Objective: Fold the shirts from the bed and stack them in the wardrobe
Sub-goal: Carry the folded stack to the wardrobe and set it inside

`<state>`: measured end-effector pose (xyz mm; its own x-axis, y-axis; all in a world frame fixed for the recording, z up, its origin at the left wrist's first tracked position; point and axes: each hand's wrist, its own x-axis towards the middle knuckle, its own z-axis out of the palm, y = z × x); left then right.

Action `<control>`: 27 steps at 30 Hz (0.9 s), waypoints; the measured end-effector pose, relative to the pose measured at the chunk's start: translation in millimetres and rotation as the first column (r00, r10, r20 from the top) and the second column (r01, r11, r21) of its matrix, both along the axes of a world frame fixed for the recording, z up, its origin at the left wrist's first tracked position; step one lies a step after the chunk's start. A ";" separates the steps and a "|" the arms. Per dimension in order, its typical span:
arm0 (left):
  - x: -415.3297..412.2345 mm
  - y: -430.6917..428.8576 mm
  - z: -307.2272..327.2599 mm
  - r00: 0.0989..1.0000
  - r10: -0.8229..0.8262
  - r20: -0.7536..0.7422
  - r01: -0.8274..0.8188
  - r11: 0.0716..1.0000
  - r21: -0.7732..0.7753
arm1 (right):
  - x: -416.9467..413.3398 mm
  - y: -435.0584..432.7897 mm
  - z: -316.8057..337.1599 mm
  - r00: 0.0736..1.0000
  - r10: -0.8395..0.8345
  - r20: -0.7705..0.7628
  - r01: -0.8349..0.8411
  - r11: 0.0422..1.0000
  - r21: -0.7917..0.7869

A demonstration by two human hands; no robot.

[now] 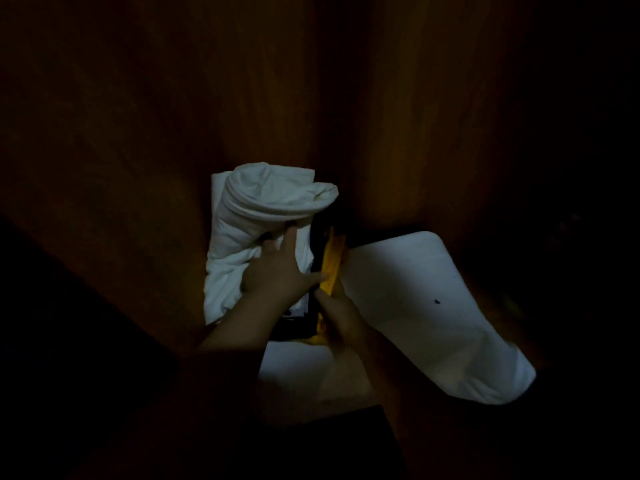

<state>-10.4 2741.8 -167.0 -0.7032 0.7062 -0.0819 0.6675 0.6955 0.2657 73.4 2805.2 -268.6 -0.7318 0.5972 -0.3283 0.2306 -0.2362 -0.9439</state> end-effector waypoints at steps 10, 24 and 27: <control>-20.2 12.4 27.5 0.896 0.334 -0.291 -0.177 0.872 0.455 | -3.3 3.1 25.5 0.973 -0.047 -0.226 0.140 0.898 0.416; -98.5 22.8 13.7 0.996 0.067 -0.066 -0.044 0.951 0.305 | -40.0 25.9 48.6 0.988 0.047 0.147 -0.136 0.717 0.683; -102.4 20.7 -5.3 0.985 0.054 -0.162 -0.017 0.975 0.221 | -34.7 32.0 30.2 0.998 0.047 0.045 -0.064 0.848 0.526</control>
<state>-112.8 2762.6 -172.3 -0.7190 0.6681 0.1914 0.6908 0.6572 0.3015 38.7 2837.1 -238.4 -0.7637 0.6456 0.0022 0.2583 0.3087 -0.9154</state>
